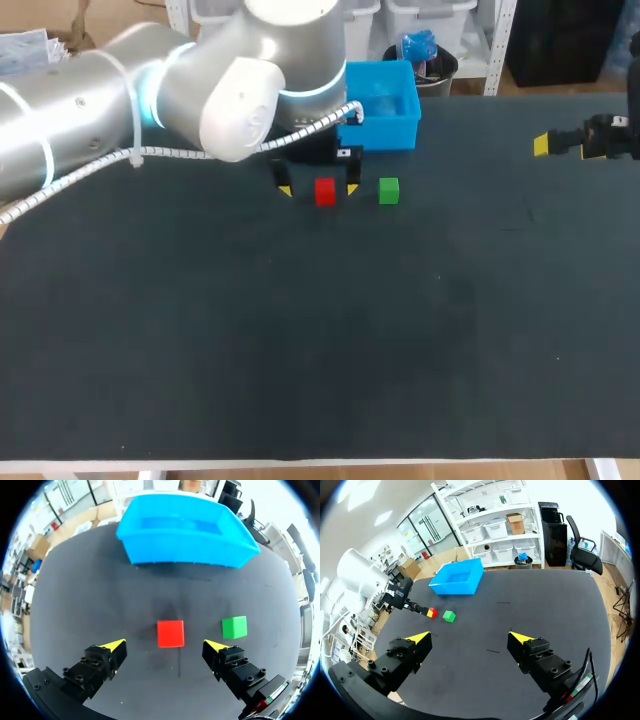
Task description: Use the left arm to pick the red cube and place it into the blue plastic box first, then use the right arm to grasp the green cube and put it into the same blue plastic box after the first action is fully finished.
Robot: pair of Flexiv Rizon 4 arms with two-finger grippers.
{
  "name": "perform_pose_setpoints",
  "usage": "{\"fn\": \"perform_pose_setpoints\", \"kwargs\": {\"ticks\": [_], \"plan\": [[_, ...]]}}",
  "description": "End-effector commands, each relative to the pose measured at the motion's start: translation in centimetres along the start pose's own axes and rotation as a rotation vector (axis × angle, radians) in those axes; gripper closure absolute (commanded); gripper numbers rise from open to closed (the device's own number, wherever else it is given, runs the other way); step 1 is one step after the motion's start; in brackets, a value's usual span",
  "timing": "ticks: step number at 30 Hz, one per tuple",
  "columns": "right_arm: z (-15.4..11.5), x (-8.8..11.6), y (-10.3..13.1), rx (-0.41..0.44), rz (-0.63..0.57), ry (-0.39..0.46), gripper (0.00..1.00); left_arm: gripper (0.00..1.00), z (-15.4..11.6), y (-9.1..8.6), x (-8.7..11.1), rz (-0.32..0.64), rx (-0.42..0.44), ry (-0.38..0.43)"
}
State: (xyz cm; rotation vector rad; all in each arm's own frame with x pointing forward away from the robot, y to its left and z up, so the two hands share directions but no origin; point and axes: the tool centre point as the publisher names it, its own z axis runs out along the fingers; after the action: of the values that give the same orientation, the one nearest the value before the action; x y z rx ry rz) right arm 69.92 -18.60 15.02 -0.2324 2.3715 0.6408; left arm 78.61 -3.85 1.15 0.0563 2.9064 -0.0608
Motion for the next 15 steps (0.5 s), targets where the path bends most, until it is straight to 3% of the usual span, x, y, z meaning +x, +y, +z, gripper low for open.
{"fn": "perform_pose_setpoints", "kwargs": {"ticks": [1,15], "plan": [[0.1,0.0,0.0,0.001,0.000,0.000,0.00,0.00,0.8,-0.4,-0.7,0.002,-0.004,0.012],[0.1,0.0,0.0,0.001,0.000,0.000,0.00,0.00,2.1,-0.6,-0.9,0.006,-0.016,0.027]]}}
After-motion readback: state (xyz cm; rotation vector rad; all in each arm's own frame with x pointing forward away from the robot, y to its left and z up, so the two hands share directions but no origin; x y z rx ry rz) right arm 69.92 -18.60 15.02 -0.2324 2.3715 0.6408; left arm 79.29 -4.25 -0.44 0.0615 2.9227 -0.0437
